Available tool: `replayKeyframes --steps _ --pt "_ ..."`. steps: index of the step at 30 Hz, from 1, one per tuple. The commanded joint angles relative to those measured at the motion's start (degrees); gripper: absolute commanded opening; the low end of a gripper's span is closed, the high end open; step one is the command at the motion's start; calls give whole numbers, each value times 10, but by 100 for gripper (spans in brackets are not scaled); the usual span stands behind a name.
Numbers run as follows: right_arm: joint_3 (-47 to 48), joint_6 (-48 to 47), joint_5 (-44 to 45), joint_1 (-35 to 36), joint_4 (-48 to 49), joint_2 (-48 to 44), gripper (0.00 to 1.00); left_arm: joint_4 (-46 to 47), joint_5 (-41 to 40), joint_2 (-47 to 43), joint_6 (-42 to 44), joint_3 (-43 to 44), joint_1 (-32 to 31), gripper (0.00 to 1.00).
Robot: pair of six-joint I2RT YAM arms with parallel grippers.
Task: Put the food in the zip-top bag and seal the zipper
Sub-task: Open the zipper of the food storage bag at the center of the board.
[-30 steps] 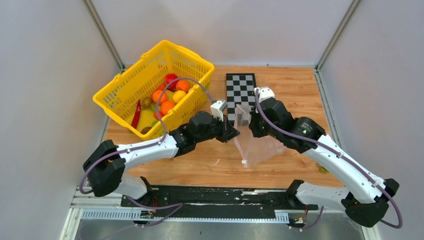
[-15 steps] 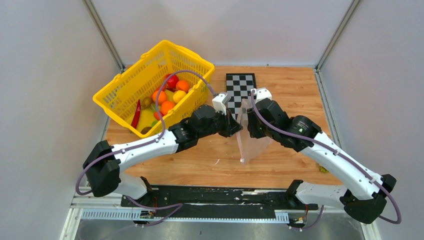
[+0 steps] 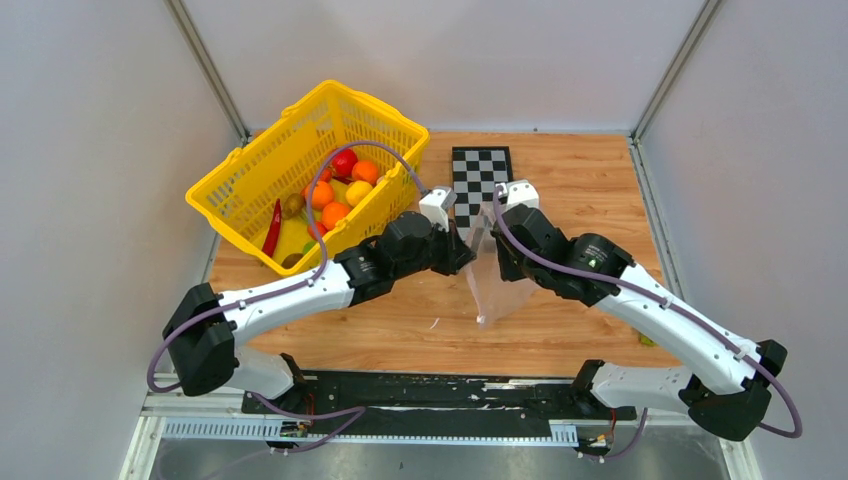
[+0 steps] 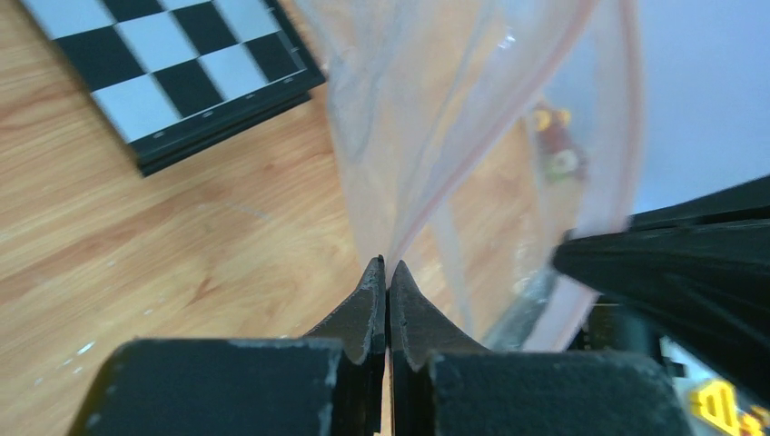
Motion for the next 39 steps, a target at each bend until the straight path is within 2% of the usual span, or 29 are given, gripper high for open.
replayKeyframes --steps 1,4,9,16,19,23,28,31,36,39 --pt "29 -15 46 3 -46 -22 0 -93 -90 -12 54 22 -2 0" --pt "46 -41 43 2 -83 -34 0 -121 -124 -11 79 17 5 0" --pt "84 -73 -67 2 -128 -40 0 -163 -99 20 125 54 21 0" --pt "67 -25 -25 2 -73 -24 0 -146 -30 53 140 94 21 2" --pt "47 -6 -16 1 -35 -4 0 -143 -21 53 139 97 21 15" --pt "27 8 -11 -17 10 16 0 -139 -11 39 141 95 22 49" --pt "-2 22 -23 -33 75 12 0 -148 -22 5 151 87 22 72" --pt "-21 30 -41 -44 108 8 0 -158 -35 -23 157 80 23 80" --pt "-35 35 -55 -57 134 11 0 -195 -48 -70 171 89 24 86" --pt "-40 31 -65 -62 149 8 0 -206 -79 -117 192 93 25 94"
